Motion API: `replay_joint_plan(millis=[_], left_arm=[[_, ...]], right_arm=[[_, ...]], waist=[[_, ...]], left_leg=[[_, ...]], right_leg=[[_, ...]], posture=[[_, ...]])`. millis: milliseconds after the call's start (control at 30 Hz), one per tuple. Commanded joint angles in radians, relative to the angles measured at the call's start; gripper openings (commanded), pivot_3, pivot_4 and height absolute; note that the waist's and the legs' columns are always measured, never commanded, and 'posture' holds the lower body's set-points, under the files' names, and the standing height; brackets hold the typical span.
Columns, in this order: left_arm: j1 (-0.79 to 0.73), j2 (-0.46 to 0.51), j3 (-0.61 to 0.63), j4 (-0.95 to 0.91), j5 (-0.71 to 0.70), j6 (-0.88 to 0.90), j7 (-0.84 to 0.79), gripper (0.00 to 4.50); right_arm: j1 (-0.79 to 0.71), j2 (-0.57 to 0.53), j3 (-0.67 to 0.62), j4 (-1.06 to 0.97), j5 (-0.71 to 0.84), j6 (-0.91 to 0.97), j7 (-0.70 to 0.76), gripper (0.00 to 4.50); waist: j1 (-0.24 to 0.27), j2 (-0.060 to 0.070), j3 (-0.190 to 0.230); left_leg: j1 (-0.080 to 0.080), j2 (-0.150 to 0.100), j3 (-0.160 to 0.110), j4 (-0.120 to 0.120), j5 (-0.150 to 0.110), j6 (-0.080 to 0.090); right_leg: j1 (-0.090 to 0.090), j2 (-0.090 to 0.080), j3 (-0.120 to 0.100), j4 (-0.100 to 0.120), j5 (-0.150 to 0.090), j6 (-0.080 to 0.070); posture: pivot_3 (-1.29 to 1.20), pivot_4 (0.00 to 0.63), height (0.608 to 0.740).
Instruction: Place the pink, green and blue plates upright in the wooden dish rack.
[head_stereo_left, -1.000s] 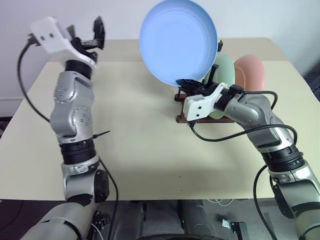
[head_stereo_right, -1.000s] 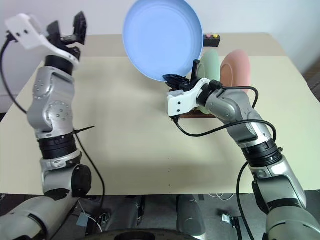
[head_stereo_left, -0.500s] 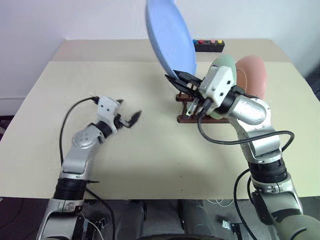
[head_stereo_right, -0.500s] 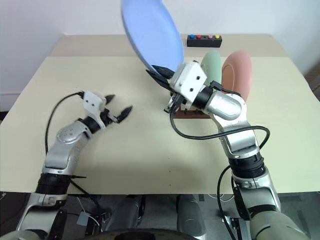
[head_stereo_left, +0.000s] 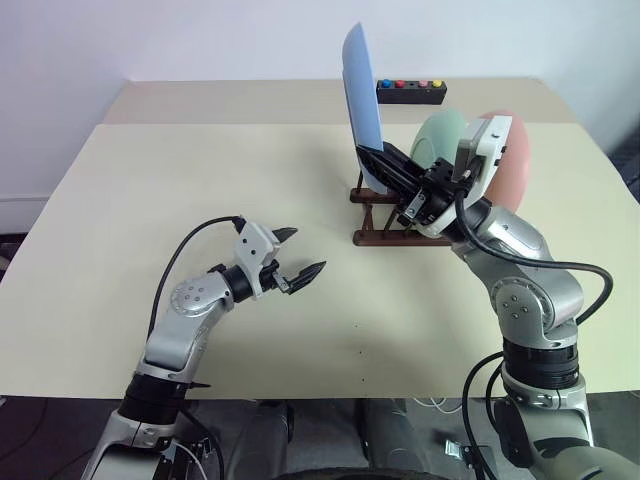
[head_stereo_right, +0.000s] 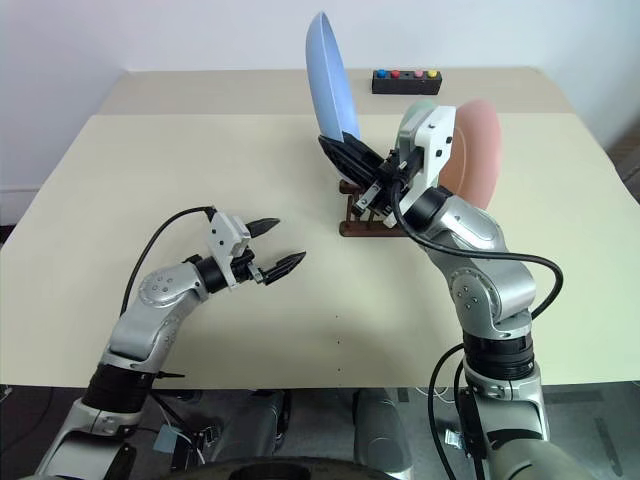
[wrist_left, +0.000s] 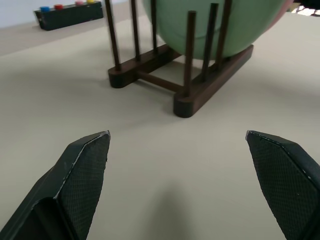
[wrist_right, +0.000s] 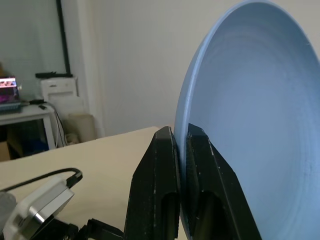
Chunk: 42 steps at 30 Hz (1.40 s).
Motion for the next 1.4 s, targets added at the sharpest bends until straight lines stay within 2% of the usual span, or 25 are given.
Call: replay_joint_plan(millis=[33,900,1000,1233,1400], left_arm=[[0.003,-0.006,-0.006,-0.048,-0.004,0.005,-0.004,4.46],[0.013,-0.021,-0.033,-0.108,-0.014,0.042,-0.022,4.46],[0.012,-0.020,-0.032,-0.107,-0.012,0.039,-0.023,4.50],[0.007,-0.020,-0.032,-0.102,-0.010,0.034,-0.024,4.50],[0.004,-0.022,-0.032,-0.099,-0.010,0.034,-0.025,4.50]], right_arm=[[-0.002,0.015,-0.018,-0.029,0.017,-0.007,-0.019,0.00],[0.003,0.036,-0.062,0.068,0.082,0.072,-0.068,0.00],[0.004,0.038,-0.063,0.069,0.088,0.073,-0.072,1.06],[0.001,0.035,-0.064,0.064,0.083,0.070,-0.076,4.46],[-0.001,0.022,-0.062,0.056,0.060,0.061,-0.081,4.46]], waist=[[-0.001,0.000,0.000],[-0.001,0.000,0.000],[-0.001,0.000,0.000],[-0.001,0.000,0.000],[-0.002,0.000,0.000]], left_leg=[[0.000,0.000,0.000,0.000,0.000,0.000],[0.000,0.000,0.000,0.000,0.000,0.000],[0.000,0.000,0.000,0.000,0.000,0.000],[0.000,0.000,0.000,0.000,0.000,0.000],[0.000,0.000,0.000,0.000,0.000,0.000]], right_leg=[[0.000,0.000,0.000,0.000,0.000,0.000],[0.000,0.000,0.000,0.000,0.000,0.000],[0.000,0.000,0.000,0.000,0.000,0.000],[0.000,0.000,0.000,0.000,0.000,0.000],[0.000,0.000,0.000,0.000,0.000,0.000]], posture=[[0.00,0.150,0.740],[0.00,0.150,0.740],[0.00,0.150,0.740],[0.00,0.150,0.740],[0.00,0.150,0.740]])
